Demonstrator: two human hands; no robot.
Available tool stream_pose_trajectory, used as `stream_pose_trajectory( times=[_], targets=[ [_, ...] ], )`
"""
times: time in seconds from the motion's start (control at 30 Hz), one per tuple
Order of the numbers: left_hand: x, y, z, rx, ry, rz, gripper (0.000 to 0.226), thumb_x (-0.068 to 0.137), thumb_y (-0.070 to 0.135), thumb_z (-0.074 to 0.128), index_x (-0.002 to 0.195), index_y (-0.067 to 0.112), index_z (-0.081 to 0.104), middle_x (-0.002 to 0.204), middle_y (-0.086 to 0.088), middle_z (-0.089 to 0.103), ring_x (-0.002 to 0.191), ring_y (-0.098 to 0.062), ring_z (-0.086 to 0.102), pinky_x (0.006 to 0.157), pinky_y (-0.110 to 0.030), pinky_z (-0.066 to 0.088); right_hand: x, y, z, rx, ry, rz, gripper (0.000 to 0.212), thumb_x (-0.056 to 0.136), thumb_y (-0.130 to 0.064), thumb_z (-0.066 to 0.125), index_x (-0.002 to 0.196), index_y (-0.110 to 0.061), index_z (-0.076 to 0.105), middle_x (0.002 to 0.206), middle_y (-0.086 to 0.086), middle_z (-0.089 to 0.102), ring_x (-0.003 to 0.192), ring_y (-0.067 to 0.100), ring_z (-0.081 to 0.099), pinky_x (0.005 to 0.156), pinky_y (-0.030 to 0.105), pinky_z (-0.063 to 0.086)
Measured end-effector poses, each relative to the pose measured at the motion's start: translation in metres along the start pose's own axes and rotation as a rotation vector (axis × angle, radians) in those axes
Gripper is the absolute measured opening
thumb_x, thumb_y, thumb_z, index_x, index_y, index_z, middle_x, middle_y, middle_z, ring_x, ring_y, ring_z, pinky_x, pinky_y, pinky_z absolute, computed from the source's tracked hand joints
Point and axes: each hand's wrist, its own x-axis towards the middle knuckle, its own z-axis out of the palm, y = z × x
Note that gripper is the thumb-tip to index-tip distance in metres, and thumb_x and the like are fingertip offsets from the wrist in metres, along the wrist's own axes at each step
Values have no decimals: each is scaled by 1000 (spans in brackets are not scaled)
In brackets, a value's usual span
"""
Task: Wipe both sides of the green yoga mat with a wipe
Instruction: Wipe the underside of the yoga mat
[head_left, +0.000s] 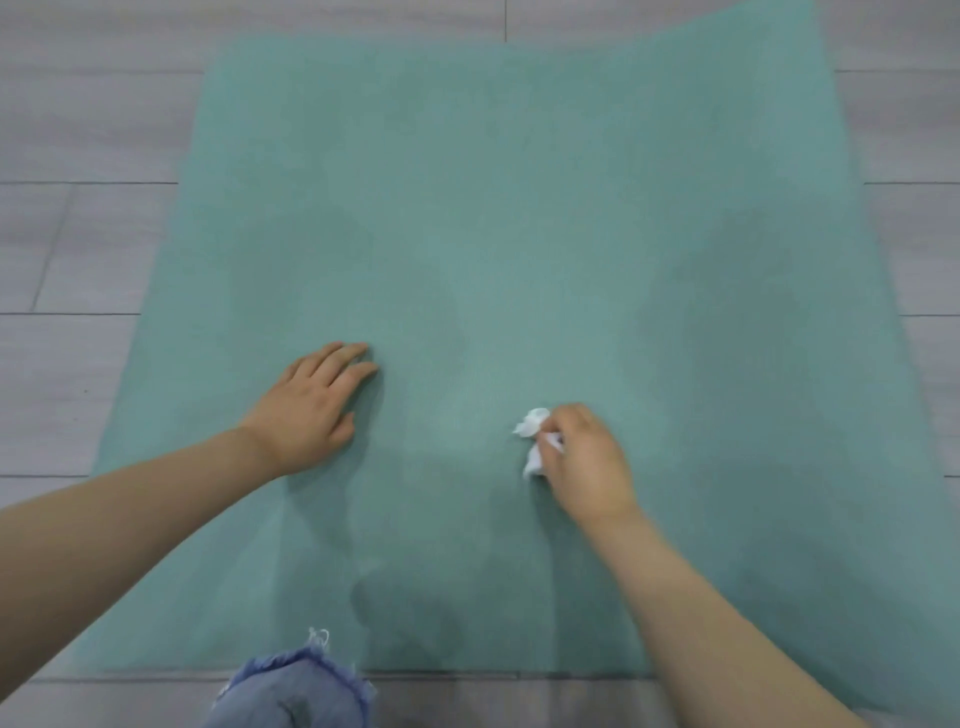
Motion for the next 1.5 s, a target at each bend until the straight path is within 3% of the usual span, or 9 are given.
stream_pose_trajectory(
  times=[0.23,0.37,0.5,0.63,0.73,1.13,1.27,1.43,1.5],
  targets=[
    [40,20,-13,27,-92,242,68,81,37,34,147,20,40,154,-7,39,136,-34,44,109,-46,41,-25,114,-100,-206,429,720,13,88,-13,54,95,-5,61,105,23,62,95,39,59,80,41,46],
    [48,15,-33,207,-233,398,69,93,28,46,156,26,19,165,1,11,148,-26,21,117,-37,29,-6,103,-90,-161,469,758,16,88,-12,52,92,-1,63,101,27,64,93,41,61,79,40,47],
    [38,13,-37,235,-330,346,69,95,28,43,157,30,12,165,8,-4,151,-18,9,119,-31,22,34,24,-24,-33,365,522,13,85,-7,53,91,-3,64,101,20,66,94,35,61,79,37,47],
    [27,24,-20,-34,-163,232,70,78,37,26,143,19,47,157,-4,34,141,-34,35,114,-45,36,47,-76,49,-126,-141,-30,16,89,-12,50,98,-8,63,104,15,59,96,33,59,80,36,45],
    [17,32,-10,-53,-177,164,80,76,38,19,152,17,33,164,-3,19,150,-28,19,121,-42,22,39,-87,55,-133,-327,-193,14,90,-14,51,98,-12,62,104,13,56,97,32,57,80,36,42],
    [27,54,-17,170,-154,243,83,88,21,52,158,24,7,166,-2,0,152,-23,6,121,-34,5,-49,128,-147,-199,312,740,26,78,-17,61,94,3,67,100,30,65,94,42,61,80,41,47],
    [38,65,-23,186,-182,161,77,92,24,47,158,22,8,166,0,2,151,-18,7,120,-33,2,-14,47,-39,-128,247,430,13,86,-7,56,90,-2,67,98,20,68,93,34,64,81,34,46],
    [32,60,-21,157,-213,134,81,90,22,49,158,28,4,166,4,-4,151,-18,5,122,-35,5,-21,-86,43,-241,-400,-195,21,94,-15,50,110,-10,62,115,13,57,107,29,56,86,34,42],
    [26,57,-19,125,-219,121,82,90,21,48,157,32,2,165,7,-6,151,-18,3,122,-35,7,-17,-67,25,-237,-368,-179,21,91,-16,53,110,-10,62,116,13,59,107,29,57,86,33,42]
  ],
)
